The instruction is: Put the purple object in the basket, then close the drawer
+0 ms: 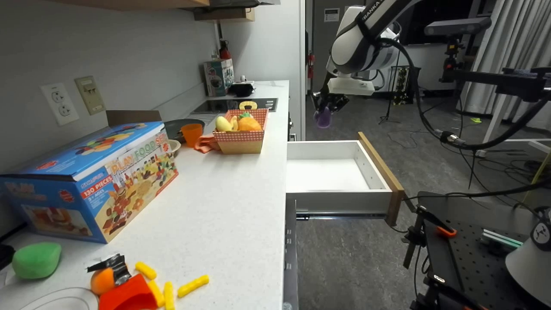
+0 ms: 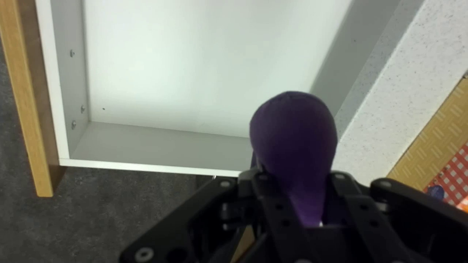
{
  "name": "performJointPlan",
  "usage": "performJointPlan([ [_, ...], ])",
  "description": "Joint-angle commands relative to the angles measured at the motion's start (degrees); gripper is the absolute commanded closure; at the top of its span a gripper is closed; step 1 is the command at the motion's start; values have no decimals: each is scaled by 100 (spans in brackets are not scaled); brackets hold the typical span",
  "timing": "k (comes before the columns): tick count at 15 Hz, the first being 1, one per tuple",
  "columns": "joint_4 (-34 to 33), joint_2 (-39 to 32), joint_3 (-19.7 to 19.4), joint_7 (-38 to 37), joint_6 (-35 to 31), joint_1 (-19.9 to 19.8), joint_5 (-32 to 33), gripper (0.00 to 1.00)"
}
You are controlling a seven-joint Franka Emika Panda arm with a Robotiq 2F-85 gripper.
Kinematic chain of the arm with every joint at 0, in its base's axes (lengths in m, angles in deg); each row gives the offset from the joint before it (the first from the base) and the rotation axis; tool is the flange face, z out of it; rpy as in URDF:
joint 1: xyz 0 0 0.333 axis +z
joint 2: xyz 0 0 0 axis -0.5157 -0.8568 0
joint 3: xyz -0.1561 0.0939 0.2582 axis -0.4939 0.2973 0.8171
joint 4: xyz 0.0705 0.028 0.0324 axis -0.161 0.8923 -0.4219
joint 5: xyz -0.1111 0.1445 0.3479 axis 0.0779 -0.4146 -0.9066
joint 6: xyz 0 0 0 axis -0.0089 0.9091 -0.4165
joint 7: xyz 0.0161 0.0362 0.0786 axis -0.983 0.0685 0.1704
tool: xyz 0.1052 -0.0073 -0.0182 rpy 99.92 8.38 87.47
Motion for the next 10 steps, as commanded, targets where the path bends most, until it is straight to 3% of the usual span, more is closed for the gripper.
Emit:
performJointPlan([
  [1, -933, -521, 279, 146, -478, -69, -504, 94],
  [5, -2351, -1399, 685, 230, -909, -181, -906, 94],
  [10, -3936, -2653, 975, 136, -806, -320, -1078, 94],
])
